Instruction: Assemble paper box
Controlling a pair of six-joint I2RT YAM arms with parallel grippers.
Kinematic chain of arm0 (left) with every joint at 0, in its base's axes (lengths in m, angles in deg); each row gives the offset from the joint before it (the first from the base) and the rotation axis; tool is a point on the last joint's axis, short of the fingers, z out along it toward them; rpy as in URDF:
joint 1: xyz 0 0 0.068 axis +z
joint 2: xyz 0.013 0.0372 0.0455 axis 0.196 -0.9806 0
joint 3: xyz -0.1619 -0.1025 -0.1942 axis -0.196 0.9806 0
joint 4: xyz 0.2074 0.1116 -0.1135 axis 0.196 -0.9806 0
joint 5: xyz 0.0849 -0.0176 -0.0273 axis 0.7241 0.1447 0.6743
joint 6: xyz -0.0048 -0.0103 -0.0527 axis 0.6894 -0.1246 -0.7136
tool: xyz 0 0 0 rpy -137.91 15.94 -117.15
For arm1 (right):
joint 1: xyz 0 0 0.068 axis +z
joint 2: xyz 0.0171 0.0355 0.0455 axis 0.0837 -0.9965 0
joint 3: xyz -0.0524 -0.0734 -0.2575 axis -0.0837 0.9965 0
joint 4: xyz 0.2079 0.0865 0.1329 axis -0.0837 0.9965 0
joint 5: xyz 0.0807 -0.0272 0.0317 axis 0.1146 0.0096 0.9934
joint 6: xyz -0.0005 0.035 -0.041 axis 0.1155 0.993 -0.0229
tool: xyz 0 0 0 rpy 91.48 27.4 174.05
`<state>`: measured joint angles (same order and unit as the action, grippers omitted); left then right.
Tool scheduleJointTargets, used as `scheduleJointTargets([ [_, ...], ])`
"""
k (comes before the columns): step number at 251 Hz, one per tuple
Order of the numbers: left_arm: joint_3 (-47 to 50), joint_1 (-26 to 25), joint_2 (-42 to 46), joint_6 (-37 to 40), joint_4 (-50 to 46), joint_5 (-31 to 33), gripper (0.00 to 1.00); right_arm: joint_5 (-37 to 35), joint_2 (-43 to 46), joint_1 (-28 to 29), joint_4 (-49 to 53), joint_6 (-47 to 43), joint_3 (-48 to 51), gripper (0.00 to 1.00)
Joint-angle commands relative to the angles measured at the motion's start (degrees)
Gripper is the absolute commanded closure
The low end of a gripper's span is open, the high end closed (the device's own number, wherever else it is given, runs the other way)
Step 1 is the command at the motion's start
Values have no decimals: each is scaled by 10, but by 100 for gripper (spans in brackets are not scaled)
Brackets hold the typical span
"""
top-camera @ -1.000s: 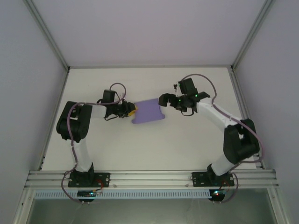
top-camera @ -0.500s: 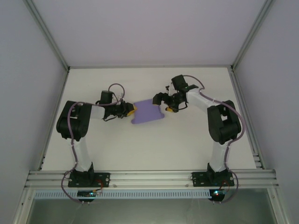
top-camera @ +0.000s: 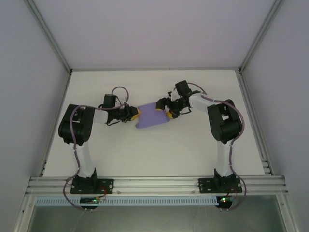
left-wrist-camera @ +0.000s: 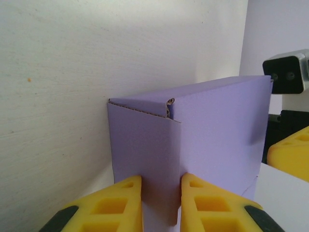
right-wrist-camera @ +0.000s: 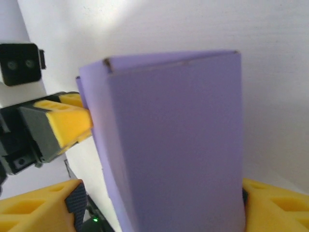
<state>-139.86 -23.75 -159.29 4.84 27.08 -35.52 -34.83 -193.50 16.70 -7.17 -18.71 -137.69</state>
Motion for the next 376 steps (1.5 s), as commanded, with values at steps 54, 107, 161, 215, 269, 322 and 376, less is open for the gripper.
scheduleJointTargets([
  [54,-8,4,10,47,-67,25,71,52,25,-1,-74,43,20,52],
  [107,-48,-9,85,99,-110,11,42,20,78,-9,-85,66,54,55],
  [161,-118,-76,205,267,-285,190,0,-67,127,-36,41,60,54,58],
  [215,-123,-217,305,477,-309,428,0,-70,162,-76,112,56,45,60],
  [269,-85,-335,347,676,-298,542,1,-15,190,-124,125,93,60,63],
  [322,-82,-409,302,779,-284,713,0,37,212,-134,132,115,63,63],
  [376,-73,-432,252,844,-201,777,0,70,224,-135,113,168,81,65],
])
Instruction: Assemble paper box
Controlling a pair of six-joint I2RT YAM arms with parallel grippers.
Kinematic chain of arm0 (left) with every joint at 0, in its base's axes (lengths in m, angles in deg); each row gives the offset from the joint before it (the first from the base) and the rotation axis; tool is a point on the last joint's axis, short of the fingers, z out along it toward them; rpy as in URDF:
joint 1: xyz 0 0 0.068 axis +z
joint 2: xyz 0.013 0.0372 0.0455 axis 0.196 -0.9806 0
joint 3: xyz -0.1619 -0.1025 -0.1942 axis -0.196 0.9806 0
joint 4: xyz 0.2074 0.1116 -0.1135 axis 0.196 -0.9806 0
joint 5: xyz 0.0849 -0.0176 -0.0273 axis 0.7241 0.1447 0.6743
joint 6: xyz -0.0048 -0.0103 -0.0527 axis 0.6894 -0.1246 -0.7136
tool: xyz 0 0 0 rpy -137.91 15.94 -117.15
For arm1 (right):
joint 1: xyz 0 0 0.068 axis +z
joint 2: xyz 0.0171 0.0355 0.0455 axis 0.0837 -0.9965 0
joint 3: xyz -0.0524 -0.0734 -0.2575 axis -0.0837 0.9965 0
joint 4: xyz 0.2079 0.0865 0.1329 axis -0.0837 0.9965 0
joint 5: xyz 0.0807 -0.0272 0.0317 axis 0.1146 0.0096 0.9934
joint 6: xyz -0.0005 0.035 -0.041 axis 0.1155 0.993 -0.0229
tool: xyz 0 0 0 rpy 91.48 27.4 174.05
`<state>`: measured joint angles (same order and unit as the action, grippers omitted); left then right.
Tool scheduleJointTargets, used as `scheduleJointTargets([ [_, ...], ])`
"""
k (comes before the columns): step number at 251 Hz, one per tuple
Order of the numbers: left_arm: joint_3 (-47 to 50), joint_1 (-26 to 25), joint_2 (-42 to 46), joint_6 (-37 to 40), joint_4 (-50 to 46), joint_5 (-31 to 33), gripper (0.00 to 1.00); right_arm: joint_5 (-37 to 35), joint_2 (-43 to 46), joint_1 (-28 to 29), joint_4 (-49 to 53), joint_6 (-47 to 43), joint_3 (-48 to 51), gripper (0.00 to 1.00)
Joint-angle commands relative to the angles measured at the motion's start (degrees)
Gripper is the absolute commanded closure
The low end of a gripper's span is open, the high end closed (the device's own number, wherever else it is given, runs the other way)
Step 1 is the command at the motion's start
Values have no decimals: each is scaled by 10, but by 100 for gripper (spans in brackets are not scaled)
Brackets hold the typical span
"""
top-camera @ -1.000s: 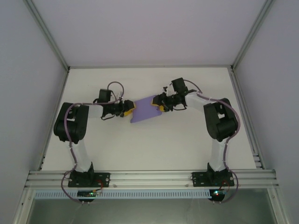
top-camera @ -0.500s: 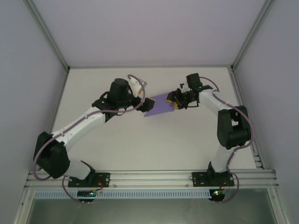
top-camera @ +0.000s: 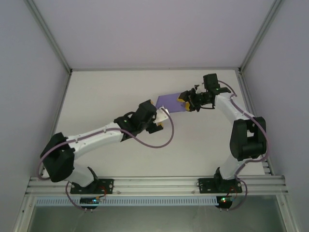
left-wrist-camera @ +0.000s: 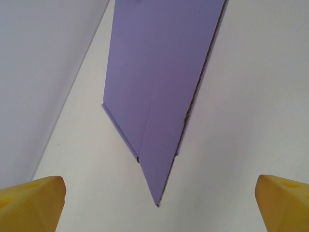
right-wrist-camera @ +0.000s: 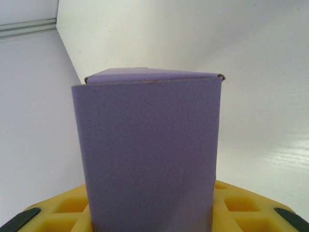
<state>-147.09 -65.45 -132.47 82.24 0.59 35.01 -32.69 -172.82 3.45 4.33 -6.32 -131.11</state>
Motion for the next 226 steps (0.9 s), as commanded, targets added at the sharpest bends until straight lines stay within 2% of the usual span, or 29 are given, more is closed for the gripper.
scheduleJointTargets([
  [1,0,-15,-17,72,65,72,0,50,17,-3,-4,45,16,65],
  [42,5,-17,-39,106,127,99,0,73,16,-1,-8,65,20,62],
  [92,17,-17,-57,152,163,112,0,118,3,3,8,77,21,63],
  [138,19,-16,-60,167,161,133,0,129,7,5,46,58,10,64],
  [156,24,-14,-57,172,167,143,4,139,7,6,83,33,1,63],
  [181,30,-13,-47,172,169,144,14,143,1,6,134,1,-8,63],
  [226,48,-14,-36,195,211,151,27,165,-3,10,141,1,-9,63],
])
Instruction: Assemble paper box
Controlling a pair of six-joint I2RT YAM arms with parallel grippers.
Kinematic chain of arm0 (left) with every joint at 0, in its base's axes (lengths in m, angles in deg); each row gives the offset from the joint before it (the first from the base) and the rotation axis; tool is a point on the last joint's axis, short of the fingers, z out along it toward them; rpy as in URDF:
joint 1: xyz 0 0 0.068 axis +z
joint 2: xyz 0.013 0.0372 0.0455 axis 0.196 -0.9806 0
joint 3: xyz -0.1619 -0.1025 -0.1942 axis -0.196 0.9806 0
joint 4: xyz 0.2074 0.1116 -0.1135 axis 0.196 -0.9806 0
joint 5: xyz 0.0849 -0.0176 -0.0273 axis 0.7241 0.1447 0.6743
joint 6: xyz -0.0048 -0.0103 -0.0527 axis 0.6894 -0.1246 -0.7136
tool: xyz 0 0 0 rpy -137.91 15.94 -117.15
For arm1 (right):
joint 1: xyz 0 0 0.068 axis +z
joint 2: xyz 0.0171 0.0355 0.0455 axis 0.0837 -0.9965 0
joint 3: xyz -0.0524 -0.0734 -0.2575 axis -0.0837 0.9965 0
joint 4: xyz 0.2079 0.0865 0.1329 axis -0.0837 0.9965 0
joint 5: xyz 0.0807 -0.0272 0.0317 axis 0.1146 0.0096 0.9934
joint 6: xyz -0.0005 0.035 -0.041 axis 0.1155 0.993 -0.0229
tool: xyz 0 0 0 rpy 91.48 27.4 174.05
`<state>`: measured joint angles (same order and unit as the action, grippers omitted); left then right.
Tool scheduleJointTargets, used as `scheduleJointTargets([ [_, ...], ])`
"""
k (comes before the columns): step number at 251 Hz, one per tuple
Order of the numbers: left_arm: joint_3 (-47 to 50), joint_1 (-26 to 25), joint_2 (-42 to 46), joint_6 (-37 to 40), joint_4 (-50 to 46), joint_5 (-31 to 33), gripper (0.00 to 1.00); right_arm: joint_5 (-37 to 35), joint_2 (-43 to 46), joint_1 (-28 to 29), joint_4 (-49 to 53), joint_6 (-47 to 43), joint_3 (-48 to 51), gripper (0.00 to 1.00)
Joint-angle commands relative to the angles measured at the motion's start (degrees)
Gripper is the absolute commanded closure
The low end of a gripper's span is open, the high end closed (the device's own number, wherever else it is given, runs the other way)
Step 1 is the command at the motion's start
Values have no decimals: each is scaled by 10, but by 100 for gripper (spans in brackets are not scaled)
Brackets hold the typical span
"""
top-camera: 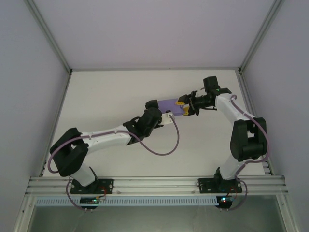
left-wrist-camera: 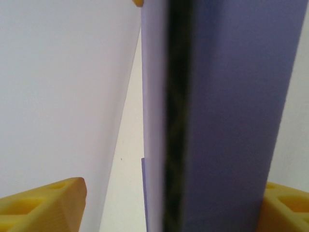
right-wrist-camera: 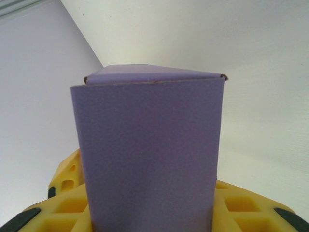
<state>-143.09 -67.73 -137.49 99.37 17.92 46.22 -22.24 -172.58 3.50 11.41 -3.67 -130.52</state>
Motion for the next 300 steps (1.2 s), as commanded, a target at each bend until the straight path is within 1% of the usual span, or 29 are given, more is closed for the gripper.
scheduleJointTargets([
  [1,8,9,14,24,38,39,27,61,-5,10,70,-26,-15,63],
  [17,8,9,14,28,38,43,32,62,-7,10,81,-36,-20,61],
  [27,8,9,15,29,38,44,33,62,-8,9,87,-40,-22,60],
  [53,12,9,16,33,46,49,41,65,-11,9,89,-43,-22,58],
  [72,19,9,20,39,65,57,43,70,-13,10,92,-48,-22,54],
  [96,19,8,28,38,62,54,46,63,-10,8,95,-50,-22,49],
  [115,20,8,36,35,55,52,48,55,-3,8,81,-44,-22,41],
  [135,21,8,44,31,46,47,50,46,7,5,54,-24,-19,40],
  [150,22,7,51,25,40,44,55,42,17,3,23,-1,-13,40],
  [160,23,8,55,22,37,41,55,44,22,3,4,13,-9,40],
  [185,20,8,69,8,6,31,56,38,27,-5,4,12,-8,29],
  [193,17,8,74,1,-12,27,56,25,29,-10,16,3,-10,27],
  [205,10,8,80,-13,-43,21,56,2,36,-21,30,-14,-13,21],
  [208,7,8,82,-17,-52,19,56,-4,38,-23,33,-18,-13,16],
  [214,4,8,84,-25,-72,16,56,-17,43,-27,35,-24,-14,3],
  [217,1,8,86,-29,-81,15,57,-22,46,-29,33,-28,-15,1],
  [234,-22,8,92,-64,-158,7,59,-50,61,-38,27,-56,-22,1],
  [251,-48,10,96,-106,-243,-21,59,-103,77,-42,22,-88,-29,1],
  [266,-68,11,96,-135,-302,-38,60,-160,90,-43,6,-96,-33,1],
  [275,-76,12,96,-146,-328,-50,63,-196,94,-42,4,-118,-36,1],
  [293,-86,15,98,-162,-366,-62,64,-257,98,-41,24,-149,-54,1],
  [300,-89,17,98,-168,-377,-64,64,-283,98,-40,33,-183,-63,1],
])
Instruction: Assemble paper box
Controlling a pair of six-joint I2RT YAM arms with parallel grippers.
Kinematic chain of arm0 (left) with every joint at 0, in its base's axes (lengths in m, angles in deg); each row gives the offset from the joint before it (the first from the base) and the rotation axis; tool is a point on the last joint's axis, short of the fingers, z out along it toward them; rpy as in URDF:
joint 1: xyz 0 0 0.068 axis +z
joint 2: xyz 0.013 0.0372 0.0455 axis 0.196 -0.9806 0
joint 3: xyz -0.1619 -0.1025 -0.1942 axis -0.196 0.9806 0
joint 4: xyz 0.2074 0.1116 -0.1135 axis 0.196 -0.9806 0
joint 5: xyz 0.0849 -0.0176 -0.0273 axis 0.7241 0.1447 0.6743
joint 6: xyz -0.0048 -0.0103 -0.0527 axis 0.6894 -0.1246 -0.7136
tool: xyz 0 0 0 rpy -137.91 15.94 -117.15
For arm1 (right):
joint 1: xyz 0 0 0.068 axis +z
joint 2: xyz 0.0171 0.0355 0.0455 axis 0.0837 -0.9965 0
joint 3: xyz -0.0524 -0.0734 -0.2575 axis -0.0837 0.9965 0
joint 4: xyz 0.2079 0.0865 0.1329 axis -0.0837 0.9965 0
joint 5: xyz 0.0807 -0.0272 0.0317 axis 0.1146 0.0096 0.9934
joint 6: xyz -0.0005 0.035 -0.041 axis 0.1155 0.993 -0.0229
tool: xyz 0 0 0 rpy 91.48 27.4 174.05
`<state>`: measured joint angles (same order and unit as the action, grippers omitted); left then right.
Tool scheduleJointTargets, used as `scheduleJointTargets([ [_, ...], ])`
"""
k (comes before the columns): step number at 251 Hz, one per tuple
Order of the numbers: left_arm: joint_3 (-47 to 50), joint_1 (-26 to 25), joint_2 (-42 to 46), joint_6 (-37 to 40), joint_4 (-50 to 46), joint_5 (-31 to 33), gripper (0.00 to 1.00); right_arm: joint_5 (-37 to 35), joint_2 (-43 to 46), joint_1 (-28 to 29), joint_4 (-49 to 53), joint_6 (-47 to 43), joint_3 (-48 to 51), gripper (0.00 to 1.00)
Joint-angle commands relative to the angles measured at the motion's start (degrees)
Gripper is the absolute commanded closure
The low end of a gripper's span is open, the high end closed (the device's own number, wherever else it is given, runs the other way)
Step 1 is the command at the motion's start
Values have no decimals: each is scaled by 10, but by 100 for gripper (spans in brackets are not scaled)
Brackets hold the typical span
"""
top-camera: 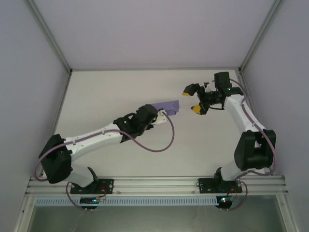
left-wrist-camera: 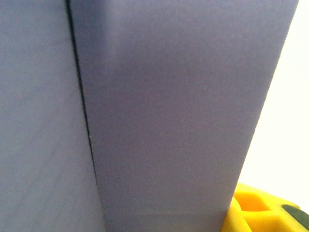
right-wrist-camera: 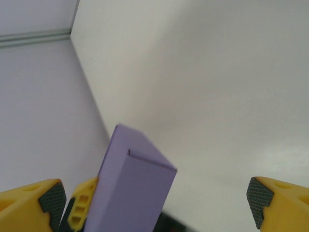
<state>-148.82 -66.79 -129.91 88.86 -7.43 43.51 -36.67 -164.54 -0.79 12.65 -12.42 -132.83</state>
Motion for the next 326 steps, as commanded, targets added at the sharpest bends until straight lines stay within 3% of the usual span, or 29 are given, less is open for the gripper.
scheduleJointTargets([
  [1,-31,8,23,-64,-125,-37,64,-142,18,2,22,-99,-40,1],
  [30,-46,23,28,-83,-167,-56,63,-285,30,21,35,-203,-67,1],
  [55,-74,52,27,-94,-230,-127,62,-364,56,58,-7,-297,-58,1],
  [102,-130,77,-11,-98,-339,-208,63,-402,87,98,-63,-446,-16,1],
  [134,-169,84,-62,-83,-423,-244,60,-436,105,117,-106,-494,32,1],
  [167,-221,97,-129,-83,-475,-265,60,-417,105,117,-98,-493,41,1],
  [211,-301,102,-209,-89,-526,-234,60,-379,112,118,-94,-493,50,1],
  [261,-332,102,-269,-78,-532,-213,58,-269,137,117,-87,-479,94,1],
  [326,-329,107,-287,-45,-502,-268,57,-122,152,116,-116,-480,152,1],
])
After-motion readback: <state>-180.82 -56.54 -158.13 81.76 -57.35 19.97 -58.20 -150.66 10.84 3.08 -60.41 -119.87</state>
